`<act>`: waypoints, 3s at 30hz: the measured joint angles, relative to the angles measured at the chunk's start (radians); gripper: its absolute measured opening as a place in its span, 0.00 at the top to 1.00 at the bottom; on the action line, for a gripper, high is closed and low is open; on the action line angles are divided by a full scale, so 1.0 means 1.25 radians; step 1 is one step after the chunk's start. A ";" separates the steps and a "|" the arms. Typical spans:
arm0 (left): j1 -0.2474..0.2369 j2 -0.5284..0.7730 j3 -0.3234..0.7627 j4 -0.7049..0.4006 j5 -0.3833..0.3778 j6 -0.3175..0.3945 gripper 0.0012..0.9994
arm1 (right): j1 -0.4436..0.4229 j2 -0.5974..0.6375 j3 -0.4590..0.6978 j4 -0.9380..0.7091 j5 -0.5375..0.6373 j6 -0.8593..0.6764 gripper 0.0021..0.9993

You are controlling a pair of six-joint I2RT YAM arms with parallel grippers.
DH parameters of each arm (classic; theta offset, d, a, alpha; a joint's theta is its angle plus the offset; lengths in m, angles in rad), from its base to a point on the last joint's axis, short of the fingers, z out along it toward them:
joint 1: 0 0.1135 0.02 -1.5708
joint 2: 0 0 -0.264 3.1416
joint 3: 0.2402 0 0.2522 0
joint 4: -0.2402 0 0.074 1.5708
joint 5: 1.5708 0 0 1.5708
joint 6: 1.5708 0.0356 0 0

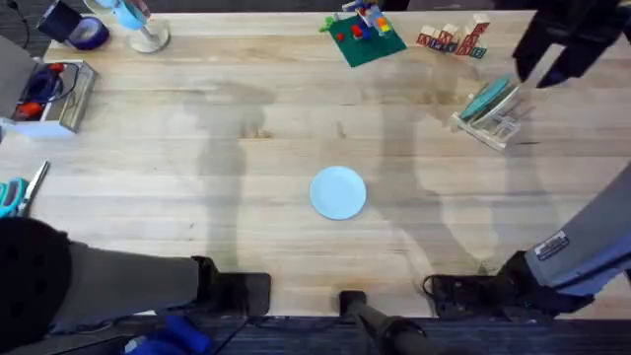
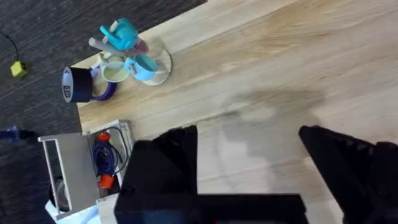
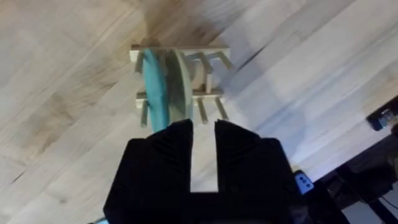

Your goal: Pick up the plates from the table one by one and place each into a slot on the dish rack.

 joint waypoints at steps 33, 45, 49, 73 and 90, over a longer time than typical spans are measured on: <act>0.000 0.000 0.000 -0.063 0.155 -0.001 0.01 | -0.014 -0.284 0.228 -0.076 -0.243 -0.271 0.09; -0.013 -0.196 -0.051 -0.050 0.275 -0.004 0.01 | -0.014 -0.284 0.228 -0.076 -0.245 -0.277 0.01; -0.068 -0.292 -0.151 -0.020 0.295 -0.010 0.01 | -0.014 -0.284 0.228 -0.076 -0.257 -0.277 0.00; -0.181 -0.198 -0.335 -0.182 0.672 -0.243 0.96 | -0.014 -0.284 0.228 -0.076 -0.301 -0.277 0.00; -0.235 -0.193 -0.698 0.052 0.788 -0.351 0.96 | -0.014 -0.284 0.228 -0.076 -0.305 -0.277 0.00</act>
